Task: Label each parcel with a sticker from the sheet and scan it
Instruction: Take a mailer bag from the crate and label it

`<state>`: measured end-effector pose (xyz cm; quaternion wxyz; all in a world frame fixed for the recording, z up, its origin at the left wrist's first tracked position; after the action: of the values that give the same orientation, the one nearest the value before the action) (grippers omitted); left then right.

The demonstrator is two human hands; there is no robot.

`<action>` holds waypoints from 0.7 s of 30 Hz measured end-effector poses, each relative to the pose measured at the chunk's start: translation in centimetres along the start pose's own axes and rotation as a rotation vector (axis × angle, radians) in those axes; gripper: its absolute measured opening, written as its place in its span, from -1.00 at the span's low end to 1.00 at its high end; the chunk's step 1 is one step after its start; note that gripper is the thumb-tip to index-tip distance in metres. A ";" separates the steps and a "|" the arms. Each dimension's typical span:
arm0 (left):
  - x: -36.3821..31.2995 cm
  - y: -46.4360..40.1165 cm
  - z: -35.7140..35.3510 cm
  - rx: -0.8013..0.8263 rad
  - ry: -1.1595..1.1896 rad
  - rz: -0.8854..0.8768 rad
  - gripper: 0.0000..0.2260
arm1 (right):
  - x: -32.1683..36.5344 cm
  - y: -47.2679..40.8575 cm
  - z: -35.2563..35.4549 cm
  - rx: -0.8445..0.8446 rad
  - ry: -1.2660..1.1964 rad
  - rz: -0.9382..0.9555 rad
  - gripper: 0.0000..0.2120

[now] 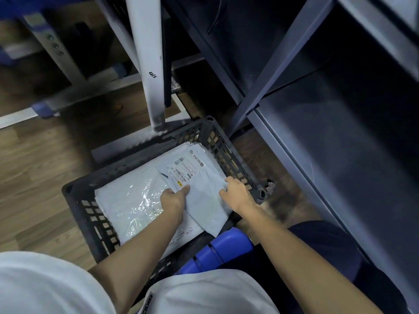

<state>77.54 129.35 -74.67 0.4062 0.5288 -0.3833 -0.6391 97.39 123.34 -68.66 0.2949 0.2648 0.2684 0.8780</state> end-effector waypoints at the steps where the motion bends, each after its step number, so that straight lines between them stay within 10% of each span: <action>1: 0.0 0.0 -0.4 0.034 0.014 -0.008 -0.65 | 0.0 0.0 0.0 -0.004 -0.001 0.002 -0.56; 21: -1.1 -1.2 1.3 0.111 -0.068 -0.007 -0.68 | -0.3 0.9 1.6 -0.054 -0.031 0.021 -0.58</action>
<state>76.26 130.92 -75.22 0.3610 0.5299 -0.4299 -0.6357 98.26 123.05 -67.02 0.2968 0.2733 0.2371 0.8837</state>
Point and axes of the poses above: each hand's wrist, its own y-axis away from the middle knuckle, its own z-axis out of the back of the hand, x = y × z, the point moved 9 cm from there along -y, towards the middle knuckle, and after that the axes turned 8 degrees about z, right-handed, at the moved point
